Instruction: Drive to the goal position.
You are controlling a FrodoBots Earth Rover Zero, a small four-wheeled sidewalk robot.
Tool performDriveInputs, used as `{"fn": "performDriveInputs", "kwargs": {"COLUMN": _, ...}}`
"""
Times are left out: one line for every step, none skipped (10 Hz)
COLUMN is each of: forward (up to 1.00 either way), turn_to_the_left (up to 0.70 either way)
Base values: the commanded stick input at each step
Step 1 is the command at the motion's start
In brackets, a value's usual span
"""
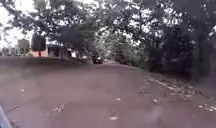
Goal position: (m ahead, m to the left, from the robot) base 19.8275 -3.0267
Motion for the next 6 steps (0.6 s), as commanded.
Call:
{"fn": "performDriveInputs", "kwargs": {"forward": 0.70, "turn_to_the_left": 0.00}}
{"fn": "performDriveInputs", "kwargs": {"forward": 0.70, "turn_to_the_left": 0.00}}
{"fn": "performDriveInputs", "kwargs": {"forward": 0.70, "turn_to_the_left": 0.00}}
{"fn": "performDriveInputs", "kwargs": {"forward": 0.70, "turn_to_the_left": 0.00}}
{"fn": "performDriveInputs", "kwargs": {"forward": 0.70, "turn_to_the_left": 0.00}}
{"fn": "performDriveInputs", "kwargs": {"forward": 0.70, "turn_to_the_left": 0.00}}
